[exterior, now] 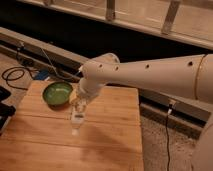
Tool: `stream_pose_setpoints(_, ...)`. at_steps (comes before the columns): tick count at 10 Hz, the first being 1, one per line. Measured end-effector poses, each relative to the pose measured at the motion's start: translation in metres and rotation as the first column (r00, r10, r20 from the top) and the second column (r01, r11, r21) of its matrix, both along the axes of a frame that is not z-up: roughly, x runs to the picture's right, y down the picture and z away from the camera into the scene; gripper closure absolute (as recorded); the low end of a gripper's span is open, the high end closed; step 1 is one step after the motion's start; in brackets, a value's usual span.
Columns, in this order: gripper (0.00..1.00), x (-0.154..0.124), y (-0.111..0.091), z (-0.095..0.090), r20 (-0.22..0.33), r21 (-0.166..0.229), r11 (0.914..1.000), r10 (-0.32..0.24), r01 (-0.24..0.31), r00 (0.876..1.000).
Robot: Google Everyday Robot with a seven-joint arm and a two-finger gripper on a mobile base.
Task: Place the bottle in the ceramic bowl
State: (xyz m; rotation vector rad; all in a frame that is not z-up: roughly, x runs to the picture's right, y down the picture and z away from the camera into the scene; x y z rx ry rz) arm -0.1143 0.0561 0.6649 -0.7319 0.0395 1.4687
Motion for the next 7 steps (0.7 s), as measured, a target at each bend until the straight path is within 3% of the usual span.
stream_pose_setpoints(3, 1.00, -0.024, -0.013, 0.004, 0.026, 0.012, 0.9980, -0.062, 0.062, 0.998)
stream_pose_setpoints(5, 1.00, -0.060, -0.027, 0.010, 0.059, 0.026, 0.9928, -0.118, 0.117, 0.991)
stream_pose_setpoints(7, 1.00, -0.113, -0.045, 0.019, 0.131, 0.039, 0.9844, -0.176, 0.172, 0.976)
